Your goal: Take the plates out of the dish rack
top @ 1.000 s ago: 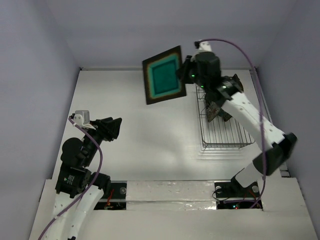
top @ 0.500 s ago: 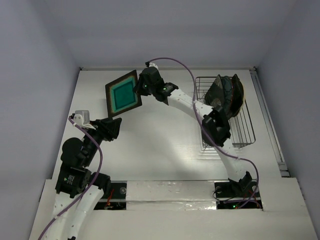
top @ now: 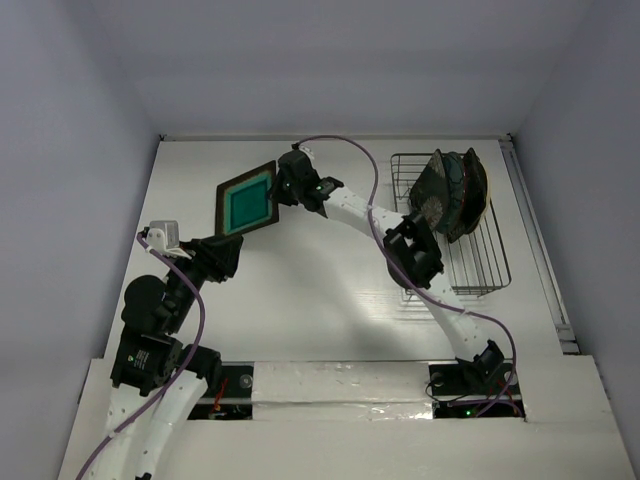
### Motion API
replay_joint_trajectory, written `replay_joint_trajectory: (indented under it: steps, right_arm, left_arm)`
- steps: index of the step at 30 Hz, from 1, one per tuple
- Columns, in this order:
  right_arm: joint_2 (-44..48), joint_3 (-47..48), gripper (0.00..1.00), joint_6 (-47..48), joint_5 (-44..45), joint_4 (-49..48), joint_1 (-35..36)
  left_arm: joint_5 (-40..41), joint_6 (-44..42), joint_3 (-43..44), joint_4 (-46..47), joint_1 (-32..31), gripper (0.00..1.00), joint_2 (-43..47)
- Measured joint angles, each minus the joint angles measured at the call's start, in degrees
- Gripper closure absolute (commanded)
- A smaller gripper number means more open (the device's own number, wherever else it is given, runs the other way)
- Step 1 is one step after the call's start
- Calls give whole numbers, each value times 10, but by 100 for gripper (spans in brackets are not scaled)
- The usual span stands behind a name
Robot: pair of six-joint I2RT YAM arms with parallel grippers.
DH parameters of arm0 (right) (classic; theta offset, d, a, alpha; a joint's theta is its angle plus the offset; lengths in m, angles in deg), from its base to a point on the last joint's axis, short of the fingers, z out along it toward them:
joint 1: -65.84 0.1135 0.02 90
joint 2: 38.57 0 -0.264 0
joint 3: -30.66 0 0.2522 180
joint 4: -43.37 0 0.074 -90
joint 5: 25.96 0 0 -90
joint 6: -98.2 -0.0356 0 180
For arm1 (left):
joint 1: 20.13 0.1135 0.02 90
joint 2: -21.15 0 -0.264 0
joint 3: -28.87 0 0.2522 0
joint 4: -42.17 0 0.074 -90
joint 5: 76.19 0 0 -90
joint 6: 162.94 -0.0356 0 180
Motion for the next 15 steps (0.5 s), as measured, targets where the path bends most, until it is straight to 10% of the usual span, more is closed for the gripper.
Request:
replay_joint_trajectory:
  steps: [15]
  right_arm:
    - [2,-82,18,-49,0,-54,0]
  left_arm:
    - [0,0,0,0,0,54,0]
